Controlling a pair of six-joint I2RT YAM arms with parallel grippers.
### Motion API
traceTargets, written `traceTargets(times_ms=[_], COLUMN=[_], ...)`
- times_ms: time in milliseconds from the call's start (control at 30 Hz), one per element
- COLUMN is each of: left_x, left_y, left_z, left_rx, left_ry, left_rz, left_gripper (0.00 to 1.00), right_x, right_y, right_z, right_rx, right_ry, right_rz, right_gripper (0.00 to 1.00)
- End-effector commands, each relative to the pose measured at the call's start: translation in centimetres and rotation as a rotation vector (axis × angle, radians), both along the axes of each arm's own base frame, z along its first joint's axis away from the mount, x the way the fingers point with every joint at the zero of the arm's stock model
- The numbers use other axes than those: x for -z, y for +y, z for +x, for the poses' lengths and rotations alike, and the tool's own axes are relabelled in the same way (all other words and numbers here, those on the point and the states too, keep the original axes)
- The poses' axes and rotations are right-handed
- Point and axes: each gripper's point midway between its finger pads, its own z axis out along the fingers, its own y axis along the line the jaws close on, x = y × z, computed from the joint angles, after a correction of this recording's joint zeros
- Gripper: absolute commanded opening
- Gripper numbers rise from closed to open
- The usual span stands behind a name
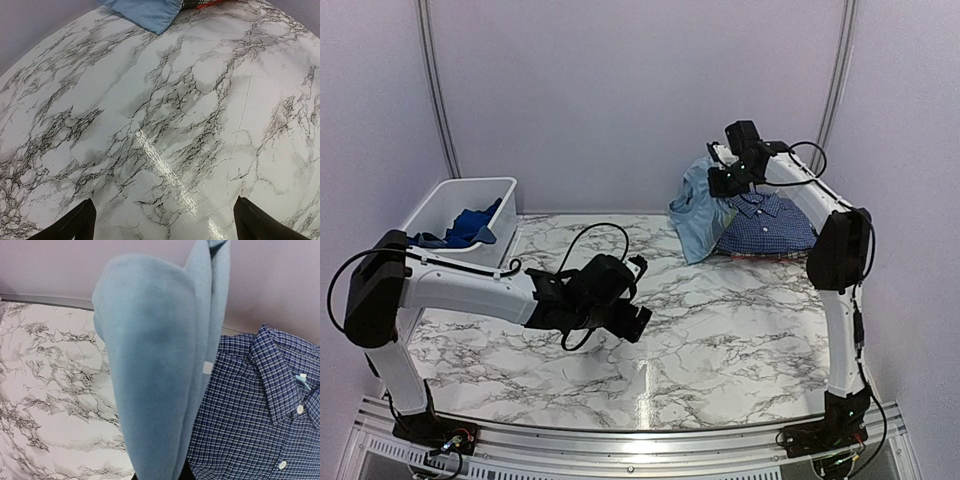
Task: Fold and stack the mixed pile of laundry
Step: Place the square-folded T-shirt at the corner of the board.
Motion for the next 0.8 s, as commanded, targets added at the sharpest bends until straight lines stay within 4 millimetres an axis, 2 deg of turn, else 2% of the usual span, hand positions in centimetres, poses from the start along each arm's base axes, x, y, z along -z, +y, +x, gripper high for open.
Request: traceTargets(times_ms=[0, 267, 367, 467, 633, 767], left_x=[0.0, 0.3, 0.4, 0.4, 0.6, 0.5], left_y=[-0.5, -0.7, -0.6, -0.6, -0.7, -0.4], left_z=[0.3, 0.2, 0.1, 0.1, 0.1, 0.1], left_rx=[0.025, 0.036, 0.036, 0.039, 0.053, 0.048], left_ry=[0.004, 0.015, 0.018, 0.018, 0.016, 0.012], left_rz=[0.016, 0.018, 0.017, 0.018, 0.032, 0.039], left_gripper=[0.99, 0.99, 0.99, 0.99, 0.99, 0.99], right_x=[-8.7, -13.2, -13.9, -12.3, -8.1, -4.8], right_y=[-1.5, -2.7, -3.4, -4.8, -7.6, -10.7], right_z=[-0.5, -1.6, -1.7, -1.2, -0.2, 1.1], right_rx=[0.027, 0.042, 0.048, 0.071, 0.092, 0.125], right_ry=[-0.164, -0.221, -0.225, -0.189, -0.112, -0.071], right_rz=[0.059, 0.146, 0.175, 0.165, 0.156, 0.119], right_gripper=[0.00, 0.00, 0.00, 0.00, 0.00, 0.00])
